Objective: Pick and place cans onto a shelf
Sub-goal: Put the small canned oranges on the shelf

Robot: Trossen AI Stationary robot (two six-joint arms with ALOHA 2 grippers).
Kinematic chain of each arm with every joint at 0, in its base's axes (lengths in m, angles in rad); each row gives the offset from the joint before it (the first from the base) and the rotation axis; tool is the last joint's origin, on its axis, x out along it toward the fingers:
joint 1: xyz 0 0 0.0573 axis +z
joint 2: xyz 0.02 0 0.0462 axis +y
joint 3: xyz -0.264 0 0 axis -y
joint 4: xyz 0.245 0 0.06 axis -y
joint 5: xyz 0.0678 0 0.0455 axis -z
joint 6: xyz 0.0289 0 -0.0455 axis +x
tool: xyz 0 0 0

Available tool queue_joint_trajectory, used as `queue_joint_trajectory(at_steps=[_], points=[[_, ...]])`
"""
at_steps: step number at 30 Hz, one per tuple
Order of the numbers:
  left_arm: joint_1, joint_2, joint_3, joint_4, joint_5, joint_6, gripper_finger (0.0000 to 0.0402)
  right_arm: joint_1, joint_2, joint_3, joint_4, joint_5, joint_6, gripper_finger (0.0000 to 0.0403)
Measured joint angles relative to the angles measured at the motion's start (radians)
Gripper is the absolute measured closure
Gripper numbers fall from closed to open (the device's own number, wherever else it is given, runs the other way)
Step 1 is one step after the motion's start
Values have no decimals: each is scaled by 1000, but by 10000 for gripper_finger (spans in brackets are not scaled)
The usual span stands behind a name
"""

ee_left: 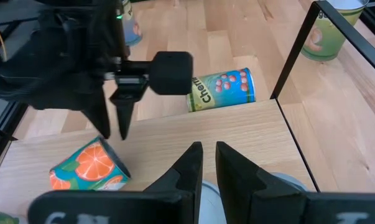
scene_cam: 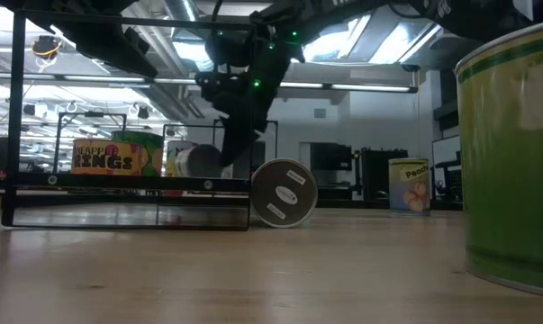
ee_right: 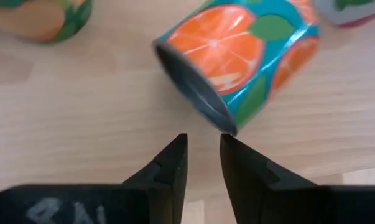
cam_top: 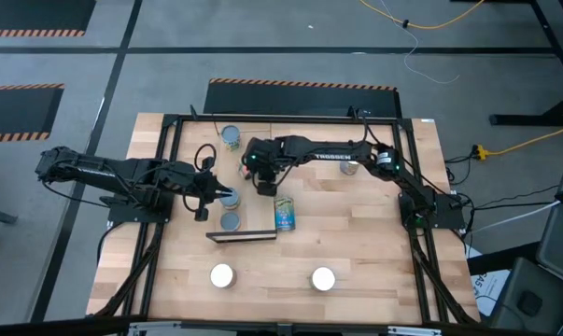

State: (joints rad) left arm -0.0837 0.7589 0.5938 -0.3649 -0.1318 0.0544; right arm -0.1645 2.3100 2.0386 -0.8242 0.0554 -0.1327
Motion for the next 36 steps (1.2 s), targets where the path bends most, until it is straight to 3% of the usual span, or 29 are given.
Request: queue_joint_trajectory(at_steps=[16, 27, 36], points=[[0, 0, 0, 0, -1, 0, 363, -4, 0, 0, 43, 4, 36, 304], [0, 0, 0, -82, -147, -53, 363, -7, 0, 0, 69, 4, 79, 304], [0, 0, 0, -107, -155, -79, 363, -17, 0, 0, 78, 6, 80, 304]])
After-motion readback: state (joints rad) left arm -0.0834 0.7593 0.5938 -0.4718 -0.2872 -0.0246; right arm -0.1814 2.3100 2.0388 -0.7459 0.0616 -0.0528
